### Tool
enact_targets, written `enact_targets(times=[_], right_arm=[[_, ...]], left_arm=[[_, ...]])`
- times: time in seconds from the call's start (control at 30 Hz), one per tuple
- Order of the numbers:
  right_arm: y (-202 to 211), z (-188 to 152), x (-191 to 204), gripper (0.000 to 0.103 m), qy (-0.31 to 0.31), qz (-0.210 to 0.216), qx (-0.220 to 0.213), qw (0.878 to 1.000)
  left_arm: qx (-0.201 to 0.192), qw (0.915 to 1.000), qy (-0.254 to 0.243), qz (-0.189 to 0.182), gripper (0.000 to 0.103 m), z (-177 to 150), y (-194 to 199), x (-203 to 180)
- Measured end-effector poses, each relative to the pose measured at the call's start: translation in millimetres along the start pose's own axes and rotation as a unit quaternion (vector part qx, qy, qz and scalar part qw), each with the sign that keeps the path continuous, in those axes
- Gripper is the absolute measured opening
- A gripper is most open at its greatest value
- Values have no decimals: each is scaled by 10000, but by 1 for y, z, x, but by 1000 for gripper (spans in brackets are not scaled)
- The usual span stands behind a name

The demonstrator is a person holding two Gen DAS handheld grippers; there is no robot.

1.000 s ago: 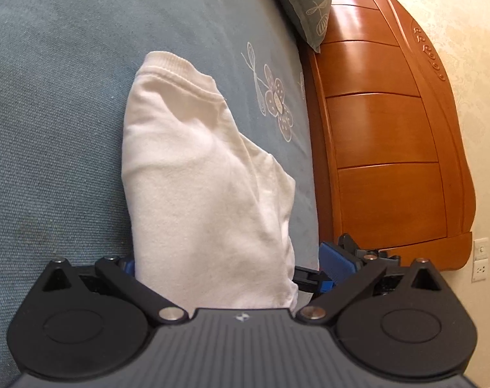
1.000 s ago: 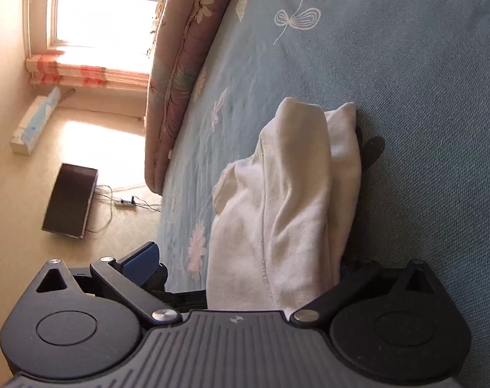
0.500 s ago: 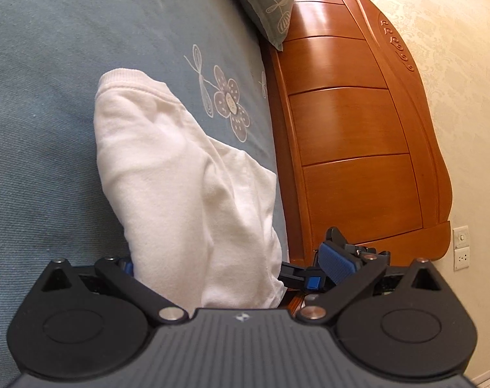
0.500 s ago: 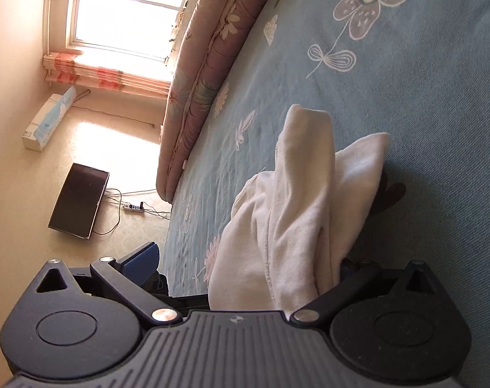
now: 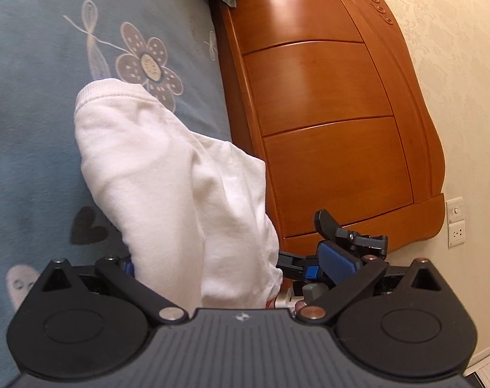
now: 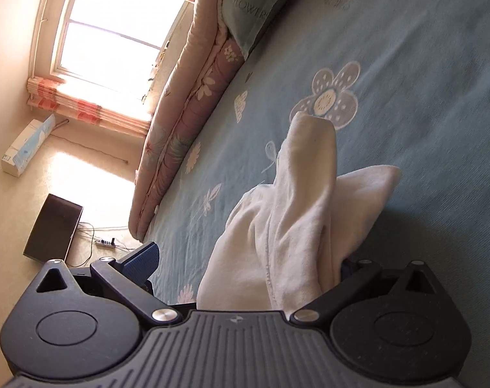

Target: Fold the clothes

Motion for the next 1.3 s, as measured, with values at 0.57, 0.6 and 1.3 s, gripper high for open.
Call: enact_targets(times=[0.57,0.6,1.3], right_arm=[[44,54,-116,103,-544,-1415,112,9884],[46,51,-125,103,-586,-1462,86,9875],[66,19,-63,103,1079,-1431,-991,9788]], left_arm=[[668,9939,870,-110,101,-36,-116,42],[660,9943,819,-181,101,-37,-112,42],[-77,9958,590,689,101,4,-69,52]])
Point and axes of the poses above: each gripper's, at about its wrist camera, not at the fingertips, and y roughly against the way its jaws point, x to its left, z to its top, the point moved 4 cm from there along -y, roughly the way its jaws point, and after that the axes turned 2 degrees about -y, right-handed, at the moved point
